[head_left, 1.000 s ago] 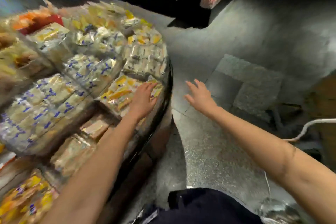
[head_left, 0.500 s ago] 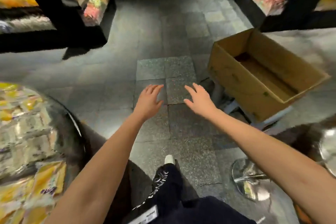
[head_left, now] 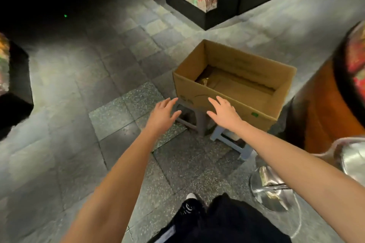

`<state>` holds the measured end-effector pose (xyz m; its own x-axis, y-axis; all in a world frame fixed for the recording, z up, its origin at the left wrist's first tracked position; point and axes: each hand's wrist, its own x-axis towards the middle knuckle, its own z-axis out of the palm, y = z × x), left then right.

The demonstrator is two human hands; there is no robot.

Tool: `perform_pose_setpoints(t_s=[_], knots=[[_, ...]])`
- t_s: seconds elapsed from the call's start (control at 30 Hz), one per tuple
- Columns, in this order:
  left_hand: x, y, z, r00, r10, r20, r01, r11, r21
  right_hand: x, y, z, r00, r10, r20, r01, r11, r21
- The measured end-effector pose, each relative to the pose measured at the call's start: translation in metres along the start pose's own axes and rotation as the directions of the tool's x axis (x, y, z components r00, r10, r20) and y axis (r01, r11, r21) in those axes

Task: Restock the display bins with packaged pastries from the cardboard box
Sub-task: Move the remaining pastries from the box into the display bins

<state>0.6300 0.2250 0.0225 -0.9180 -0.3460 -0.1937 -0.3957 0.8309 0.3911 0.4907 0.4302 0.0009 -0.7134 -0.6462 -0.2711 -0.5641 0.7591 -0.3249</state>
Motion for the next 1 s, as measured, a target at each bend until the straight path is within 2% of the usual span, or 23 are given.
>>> perform_pose_setpoints(t_s=[0.43, 0.7, 1.0], knots=[[0.209, 0.023, 0.019, 0.964, 0.2, 0.176, -0.216, 0.973, 0.078, 0.125, 0.086, -0.018, 0.956, 0.294, 0.009, -0.292, 0.945, 0.145], [0.353, 0.04, 0.033, 0.93, 0.209, 0.303, -0.254, 0.96, 0.117, 0.23, 0.147, -0.032, 0.923, 0.372, 0.096, -0.382, 0.912, 0.147], [0.457, 0.038, 0.065, 0.882, 0.121, 0.456, -0.175, 0.981, 0.078, 0.324, 0.199, -0.023, 0.917, 0.362, 0.165, -0.388, 0.906, 0.171]])
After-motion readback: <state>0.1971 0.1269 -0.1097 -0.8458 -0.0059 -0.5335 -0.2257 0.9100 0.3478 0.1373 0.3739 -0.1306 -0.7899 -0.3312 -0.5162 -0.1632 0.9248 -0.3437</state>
